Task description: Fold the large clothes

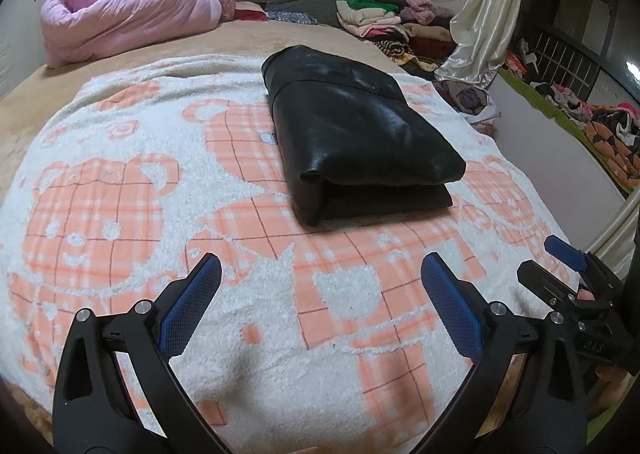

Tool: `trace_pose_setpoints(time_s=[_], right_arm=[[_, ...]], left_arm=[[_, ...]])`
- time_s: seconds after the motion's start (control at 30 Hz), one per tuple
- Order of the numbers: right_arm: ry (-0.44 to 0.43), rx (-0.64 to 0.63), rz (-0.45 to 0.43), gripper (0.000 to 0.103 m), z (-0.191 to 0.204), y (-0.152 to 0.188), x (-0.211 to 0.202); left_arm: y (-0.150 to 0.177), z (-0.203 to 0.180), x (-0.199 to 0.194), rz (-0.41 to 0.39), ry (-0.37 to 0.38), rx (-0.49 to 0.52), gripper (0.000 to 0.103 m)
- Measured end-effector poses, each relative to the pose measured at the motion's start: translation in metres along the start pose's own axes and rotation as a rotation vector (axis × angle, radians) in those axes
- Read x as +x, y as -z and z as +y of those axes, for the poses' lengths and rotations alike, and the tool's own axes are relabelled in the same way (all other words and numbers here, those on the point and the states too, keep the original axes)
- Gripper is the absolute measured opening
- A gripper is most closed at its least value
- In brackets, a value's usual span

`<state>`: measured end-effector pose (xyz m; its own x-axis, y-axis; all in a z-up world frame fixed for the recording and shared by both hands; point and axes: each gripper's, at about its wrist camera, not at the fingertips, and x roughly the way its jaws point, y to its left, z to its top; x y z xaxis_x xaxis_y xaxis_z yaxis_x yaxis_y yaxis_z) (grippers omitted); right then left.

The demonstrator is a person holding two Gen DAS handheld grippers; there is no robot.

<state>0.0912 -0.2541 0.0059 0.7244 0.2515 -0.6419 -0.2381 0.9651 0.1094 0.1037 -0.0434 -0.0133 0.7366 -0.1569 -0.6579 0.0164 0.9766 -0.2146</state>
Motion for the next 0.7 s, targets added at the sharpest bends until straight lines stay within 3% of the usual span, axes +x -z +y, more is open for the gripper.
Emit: trace_pose_setpoints(time_s=[0.7], right_arm=[[0.01,0.003,-0.005,0.099,-0.0014,-0.0004,-0.0037]], left_arm=[[0.0014,-0.0014,0.0006,0.012,-0.042,0.0,0.094]])
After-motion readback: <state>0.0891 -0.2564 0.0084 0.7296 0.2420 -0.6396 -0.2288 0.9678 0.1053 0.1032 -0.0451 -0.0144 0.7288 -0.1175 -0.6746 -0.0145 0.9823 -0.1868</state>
